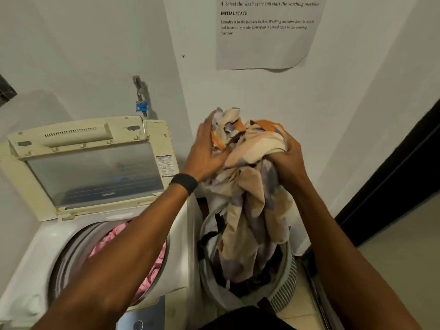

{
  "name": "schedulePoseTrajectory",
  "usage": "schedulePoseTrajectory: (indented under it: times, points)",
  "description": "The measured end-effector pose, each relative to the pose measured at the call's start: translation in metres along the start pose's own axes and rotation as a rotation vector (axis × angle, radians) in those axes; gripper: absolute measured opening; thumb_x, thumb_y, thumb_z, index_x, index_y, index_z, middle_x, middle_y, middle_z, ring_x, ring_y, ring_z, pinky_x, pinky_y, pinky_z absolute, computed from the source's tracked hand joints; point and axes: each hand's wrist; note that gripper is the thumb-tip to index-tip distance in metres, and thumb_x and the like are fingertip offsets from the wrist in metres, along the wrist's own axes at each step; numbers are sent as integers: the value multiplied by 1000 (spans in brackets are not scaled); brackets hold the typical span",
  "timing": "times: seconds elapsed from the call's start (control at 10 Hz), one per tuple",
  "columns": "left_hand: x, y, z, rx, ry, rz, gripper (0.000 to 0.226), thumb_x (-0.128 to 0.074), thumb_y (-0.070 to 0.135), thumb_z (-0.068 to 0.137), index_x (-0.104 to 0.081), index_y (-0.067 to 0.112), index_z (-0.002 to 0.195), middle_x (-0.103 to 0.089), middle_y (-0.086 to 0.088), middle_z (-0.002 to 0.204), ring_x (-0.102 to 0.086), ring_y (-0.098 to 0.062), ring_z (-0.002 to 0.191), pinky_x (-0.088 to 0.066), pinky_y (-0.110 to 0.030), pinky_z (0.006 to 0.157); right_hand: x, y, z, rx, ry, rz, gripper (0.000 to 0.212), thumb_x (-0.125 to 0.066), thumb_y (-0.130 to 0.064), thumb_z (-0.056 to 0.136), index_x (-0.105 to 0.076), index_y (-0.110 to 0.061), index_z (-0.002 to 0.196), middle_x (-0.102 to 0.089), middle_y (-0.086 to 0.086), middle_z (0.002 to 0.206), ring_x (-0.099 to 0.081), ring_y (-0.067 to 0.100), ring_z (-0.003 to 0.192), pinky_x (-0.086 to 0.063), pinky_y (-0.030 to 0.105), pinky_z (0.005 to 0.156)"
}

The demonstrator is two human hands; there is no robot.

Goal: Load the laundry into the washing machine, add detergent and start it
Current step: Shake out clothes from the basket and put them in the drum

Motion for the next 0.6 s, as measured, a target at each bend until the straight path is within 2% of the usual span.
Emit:
schedulePoseTrajectory:
  times: [0.1,0.2,0.3,0.4,0.5,0.6]
  points:
    - [-19,4,-17,49,-200,-214,103,-61,75,85,-3,41,162,-21,5,168,-25,-7,152,-26,-32,123,-25,-7,7,-36,-17,22,44,-64,-4,92,-56,-7,135,-62,2,129,-64,7,121,-49,12,95]
    - [-27,2,-27,96,-258,-287,124,-77,76,70,3,45,160,-22,3,167,-28,-14,153,-32,-42,124,-39,-9,16,-232,-92,1,33,-51,-4,105,-53,6,136,-62,19,131,-58,31,129,-49,19,102]
    - [-33,2,-29,83,-123,-233,129,-91,58,66,-14,20,162,-38,0,160,-39,-12,148,-36,-41,122,-27,4,8,-402,647,-435,44,-45,3,106,-37,14,148,-62,17,113,-62,14,117,-35,34,120]
    - [-31,1,-25,96,107,-271,87,-84,33,75,-41,11,147,-59,1,138,-57,-5,128,-47,-29,108,-36,-13,-6,-34,-428,-138,69,-76,-14,85,-45,-8,146,-58,8,131,-61,4,114,-46,38,113]
    - [-15,5,-11,117,260,-343,71,-78,14,77,-47,5,140,-63,-7,130,-63,-14,120,-51,-36,104,-30,25,-22,-20,-199,-220,112,-90,-47,70,-20,-36,156,-35,-8,157,-37,-5,140,-37,21,116]
    - [-3,9,5,106,298,-325,73,-77,13,77,-47,8,143,-62,-8,134,-62,-17,123,-50,-41,108,-37,79,-64,-289,-312,-226,99,-87,-57,69,-35,-29,149,-54,-21,130,-56,-9,115,-47,30,110]
Point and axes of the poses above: each hand's wrist, its own z-axis towards the middle knuckle, its own x-axis out of the back of the hand, y = z × x
